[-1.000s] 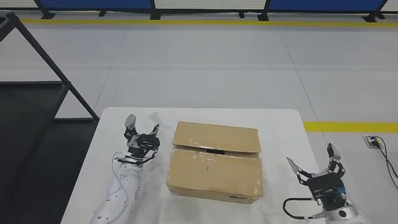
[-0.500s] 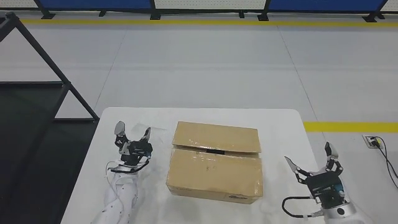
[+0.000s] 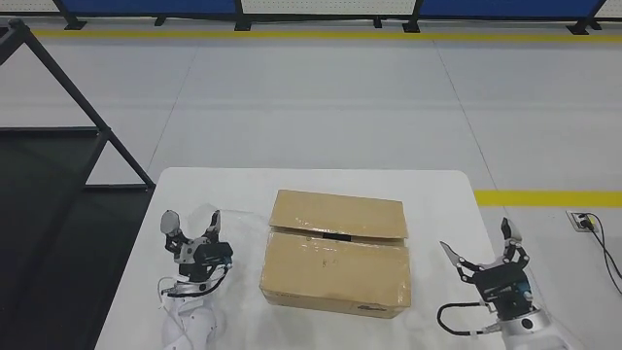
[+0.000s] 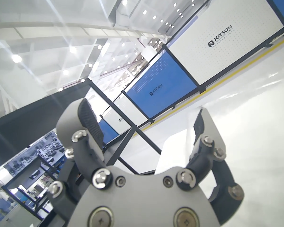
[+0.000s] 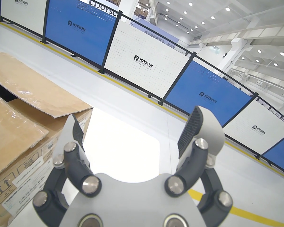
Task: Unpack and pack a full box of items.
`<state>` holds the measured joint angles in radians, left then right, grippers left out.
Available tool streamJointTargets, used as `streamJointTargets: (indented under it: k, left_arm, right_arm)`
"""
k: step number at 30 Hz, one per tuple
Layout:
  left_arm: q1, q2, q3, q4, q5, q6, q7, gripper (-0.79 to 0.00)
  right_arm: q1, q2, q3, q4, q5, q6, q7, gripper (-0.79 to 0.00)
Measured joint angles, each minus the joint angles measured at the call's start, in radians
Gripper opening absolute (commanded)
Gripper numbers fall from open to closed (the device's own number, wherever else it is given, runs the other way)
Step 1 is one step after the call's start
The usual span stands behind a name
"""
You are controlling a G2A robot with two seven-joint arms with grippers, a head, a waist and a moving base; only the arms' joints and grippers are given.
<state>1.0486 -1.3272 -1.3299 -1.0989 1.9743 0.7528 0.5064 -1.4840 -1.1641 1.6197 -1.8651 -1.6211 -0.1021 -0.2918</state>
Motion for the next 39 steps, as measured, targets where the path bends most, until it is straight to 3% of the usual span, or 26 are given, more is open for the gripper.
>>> streamJointTargets:
  k: [10, 23, 39]
  left_arm:
    - [0.074, 0.0, -0.023, -0.046, 0.026, 0.012, -0.037, 0.0]
    - [0.174, 0.007, -0.103, -0.208, 0.062, 0.04, -0.061, 0.0]
    - [0.235, 0.011, -0.197, -0.245, 0.11, 0.077, -0.12, 0.0]
  right_arm:
    - [0.031, -0.001, -0.015, 0.008, -0.015, -0.026, -0.001, 0.0]
    - [0.045, -0.002, -0.026, 0.022, -0.019, -0.043, -0.01, 0.0]
    - [0.062, -0.004, -0.037, 0.044, -0.017, -0.054, -0.017, 0.0]
